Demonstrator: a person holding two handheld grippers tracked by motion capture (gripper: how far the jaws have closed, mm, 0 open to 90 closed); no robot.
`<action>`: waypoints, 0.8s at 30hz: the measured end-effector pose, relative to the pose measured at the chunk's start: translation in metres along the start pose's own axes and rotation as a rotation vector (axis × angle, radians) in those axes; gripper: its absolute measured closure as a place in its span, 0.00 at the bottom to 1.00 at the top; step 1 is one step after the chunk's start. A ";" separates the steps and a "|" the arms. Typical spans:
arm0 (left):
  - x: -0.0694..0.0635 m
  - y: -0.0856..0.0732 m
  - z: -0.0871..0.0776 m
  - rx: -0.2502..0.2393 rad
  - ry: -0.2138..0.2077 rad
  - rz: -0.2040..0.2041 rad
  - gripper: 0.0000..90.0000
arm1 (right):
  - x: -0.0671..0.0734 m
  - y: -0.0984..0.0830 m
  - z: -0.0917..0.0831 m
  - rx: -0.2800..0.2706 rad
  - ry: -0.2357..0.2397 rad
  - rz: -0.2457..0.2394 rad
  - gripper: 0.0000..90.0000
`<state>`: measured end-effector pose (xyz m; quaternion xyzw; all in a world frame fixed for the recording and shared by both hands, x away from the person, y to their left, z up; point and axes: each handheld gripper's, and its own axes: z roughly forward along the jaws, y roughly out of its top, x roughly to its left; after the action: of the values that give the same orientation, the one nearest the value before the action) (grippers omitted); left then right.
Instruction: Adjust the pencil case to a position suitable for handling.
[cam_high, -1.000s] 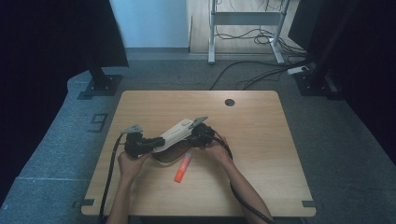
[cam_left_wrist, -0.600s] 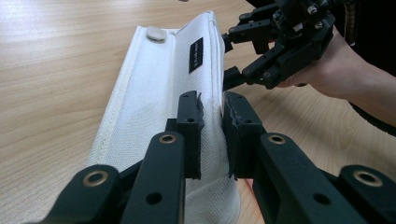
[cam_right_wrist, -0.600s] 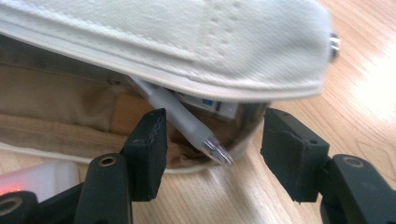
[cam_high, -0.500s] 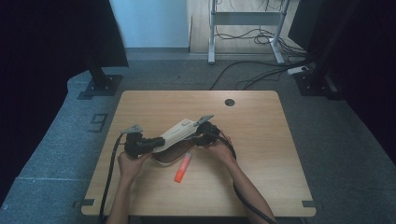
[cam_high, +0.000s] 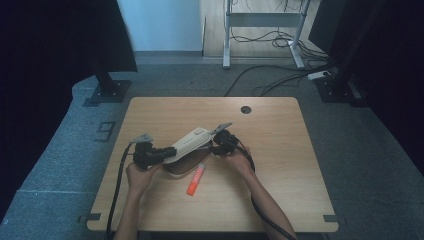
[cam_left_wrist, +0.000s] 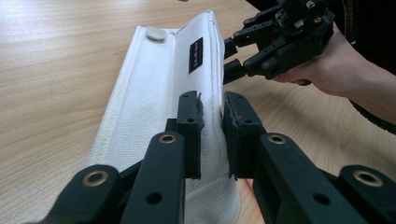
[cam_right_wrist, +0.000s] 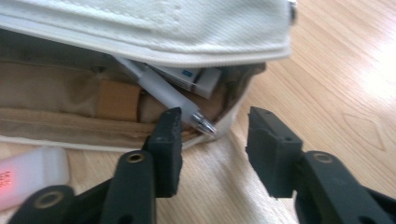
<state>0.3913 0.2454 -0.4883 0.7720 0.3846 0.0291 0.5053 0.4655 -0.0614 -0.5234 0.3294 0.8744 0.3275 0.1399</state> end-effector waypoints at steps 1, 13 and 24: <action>0.000 0.000 0.000 0.000 0.000 0.000 0.86 | -0.002 -0.002 -0.002 0.002 -0.004 0.005 0.59; 0.000 0.000 0.000 -0.001 -0.003 -0.001 0.86 | -0.007 -0.009 0.000 0.007 0.026 0.029 0.87; 0.000 0.000 0.001 0.001 -0.007 0.000 0.86 | 0.000 0.001 0.003 -0.009 0.033 -0.001 0.91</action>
<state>0.3914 0.2443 -0.4887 0.7722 0.3829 0.0261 0.5064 0.4668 -0.0594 -0.5250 0.3229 0.8753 0.3368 0.1272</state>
